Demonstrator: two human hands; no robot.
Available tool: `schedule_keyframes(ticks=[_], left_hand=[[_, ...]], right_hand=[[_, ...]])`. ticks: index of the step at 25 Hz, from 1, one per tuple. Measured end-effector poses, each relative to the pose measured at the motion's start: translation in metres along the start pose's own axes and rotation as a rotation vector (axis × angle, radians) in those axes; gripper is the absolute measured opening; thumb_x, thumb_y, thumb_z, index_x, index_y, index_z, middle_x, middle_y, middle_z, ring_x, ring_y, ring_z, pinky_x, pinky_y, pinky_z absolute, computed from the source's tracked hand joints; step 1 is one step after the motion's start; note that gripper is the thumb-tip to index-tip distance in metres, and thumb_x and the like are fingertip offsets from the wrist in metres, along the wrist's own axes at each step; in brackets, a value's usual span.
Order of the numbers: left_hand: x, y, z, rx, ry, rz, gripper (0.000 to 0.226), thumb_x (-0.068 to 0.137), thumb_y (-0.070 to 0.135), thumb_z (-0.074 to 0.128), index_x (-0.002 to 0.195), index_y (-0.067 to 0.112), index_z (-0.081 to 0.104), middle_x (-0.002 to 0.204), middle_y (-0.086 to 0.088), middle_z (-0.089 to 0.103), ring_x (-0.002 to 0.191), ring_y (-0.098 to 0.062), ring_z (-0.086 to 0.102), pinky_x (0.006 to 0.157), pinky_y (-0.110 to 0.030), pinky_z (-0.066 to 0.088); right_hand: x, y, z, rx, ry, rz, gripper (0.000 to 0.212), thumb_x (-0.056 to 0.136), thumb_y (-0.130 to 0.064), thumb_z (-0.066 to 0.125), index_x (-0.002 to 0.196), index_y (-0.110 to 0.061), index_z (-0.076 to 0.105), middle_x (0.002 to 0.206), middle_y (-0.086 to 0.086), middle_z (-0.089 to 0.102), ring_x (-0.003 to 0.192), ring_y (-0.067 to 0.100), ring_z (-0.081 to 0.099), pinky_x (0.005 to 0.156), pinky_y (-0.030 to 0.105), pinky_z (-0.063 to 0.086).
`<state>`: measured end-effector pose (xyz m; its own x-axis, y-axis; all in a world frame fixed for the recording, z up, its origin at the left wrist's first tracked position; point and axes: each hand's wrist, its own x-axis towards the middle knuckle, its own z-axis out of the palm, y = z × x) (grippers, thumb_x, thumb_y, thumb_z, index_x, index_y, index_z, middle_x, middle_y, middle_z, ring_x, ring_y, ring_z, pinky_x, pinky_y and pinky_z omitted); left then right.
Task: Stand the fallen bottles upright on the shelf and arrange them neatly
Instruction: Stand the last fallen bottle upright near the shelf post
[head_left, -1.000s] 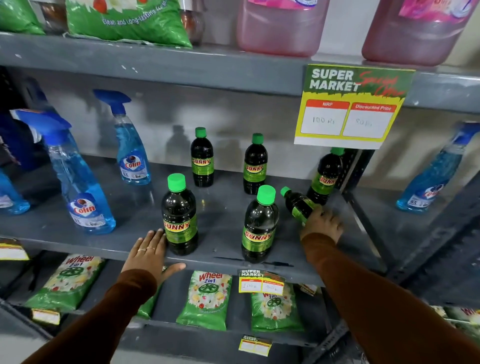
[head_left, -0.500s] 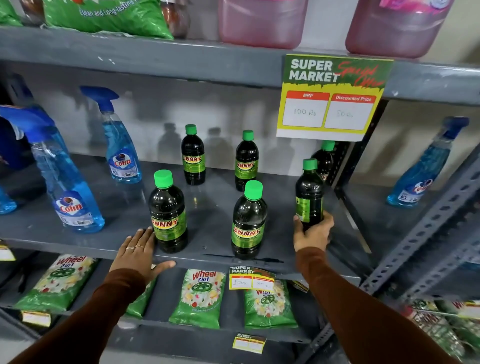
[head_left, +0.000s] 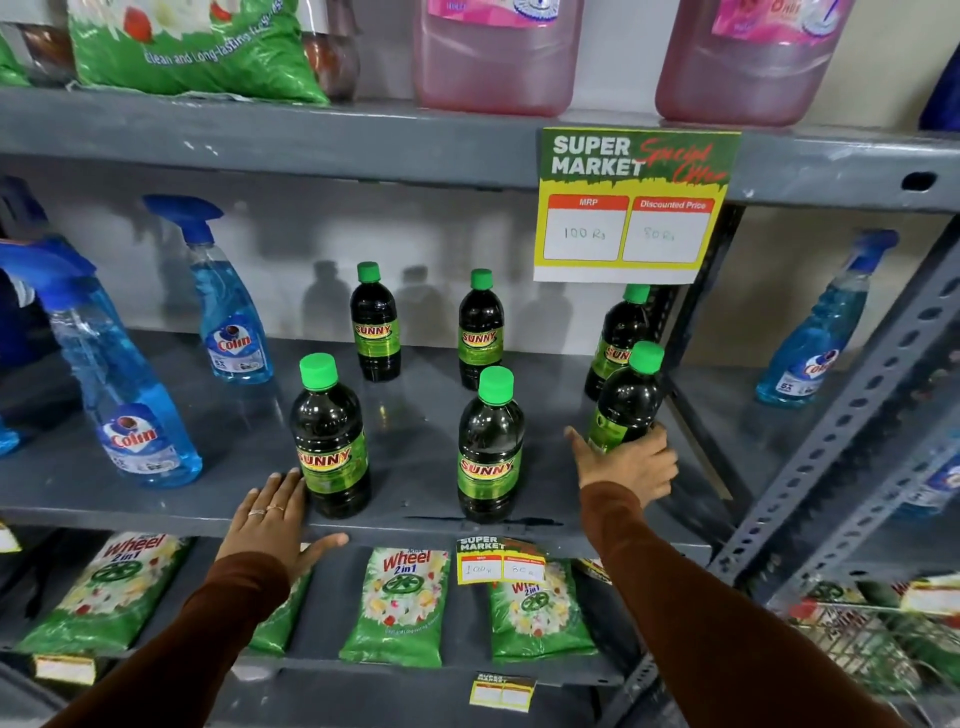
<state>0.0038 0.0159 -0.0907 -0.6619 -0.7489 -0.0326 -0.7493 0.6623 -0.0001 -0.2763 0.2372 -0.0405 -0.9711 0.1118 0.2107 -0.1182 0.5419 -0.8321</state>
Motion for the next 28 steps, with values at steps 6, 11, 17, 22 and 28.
schedule_keyframes(ticks=[6, 11, 17, 22, 28], left_hand=[[-0.001, 0.001, -0.001, -0.003, 0.011, 0.004, 0.141, 0.033, 0.089, -0.026, 0.144, 0.012, 0.011, 0.157, -0.005, 0.012, 0.146, -0.020, 0.006, 0.119, -0.036, 0.004], [-0.002, 0.000, 0.000, -0.016, 0.003, 0.010, 0.142, 0.033, 0.090, -0.025, 0.145, 0.011, 0.011, 0.157, -0.006, 0.012, 0.146, -0.020, 0.005, 0.119, -0.037, 0.003], [-0.001, -0.001, -0.001, -0.009, 0.003, 0.013, 0.141, 0.033, 0.090, -0.025, 0.145, 0.011, 0.011, 0.157, -0.005, 0.011, 0.146, -0.020, 0.005, 0.119, -0.037, 0.003], [-0.001, 0.000, -0.001, -0.027, 0.004, 0.011, 0.142, 0.033, 0.090, -0.024, 0.145, 0.010, 0.010, 0.158, -0.006, 0.010, 0.146, -0.021, 0.004, 0.120, -0.038, 0.004], [-0.003, 0.000, -0.003, -0.021, 0.014, 0.017, 0.140, 0.033, 0.089, -0.026, 0.145, 0.011, 0.006, 0.158, -0.006, 0.009, 0.146, -0.021, 0.003, 0.120, -0.037, 0.003]], right_hand=[[0.004, 0.007, 0.001, 0.137, -0.061, -0.074, 0.099, 0.062, -0.013, 0.080, 0.137, 0.002, 0.018, 0.135, 0.030, 0.039, 0.123, 0.046, 0.041, 0.107, 0.054, 0.035], [0.008, 0.002, 0.000, 0.053, -0.040, 0.022, 0.109, 0.056, -0.024, 0.086, 0.137, 0.001, 0.018, 0.132, 0.032, 0.040, 0.120, 0.048, 0.042, 0.102, 0.055, 0.038], [0.008, 0.005, 0.004, 0.146, -0.033, 0.001, 0.104, 0.057, -0.017, 0.084, 0.136, 0.002, 0.018, 0.133, 0.032, 0.040, 0.124, 0.047, 0.040, 0.106, 0.054, 0.036], [0.015, 0.004, 0.002, 0.166, -0.073, 0.081, 0.097, 0.058, -0.020, 0.086, 0.131, -0.002, 0.024, 0.126, 0.029, 0.050, 0.113, 0.047, 0.052, 0.098, 0.050, 0.044], [0.010, 0.023, -0.017, 0.247, -0.170, 0.061, 0.077, 0.058, -0.013, 0.082, 0.118, -0.009, 0.034, 0.112, 0.020, 0.060, 0.091, 0.030, 0.057, 0.086, 0.037, 0.046]])
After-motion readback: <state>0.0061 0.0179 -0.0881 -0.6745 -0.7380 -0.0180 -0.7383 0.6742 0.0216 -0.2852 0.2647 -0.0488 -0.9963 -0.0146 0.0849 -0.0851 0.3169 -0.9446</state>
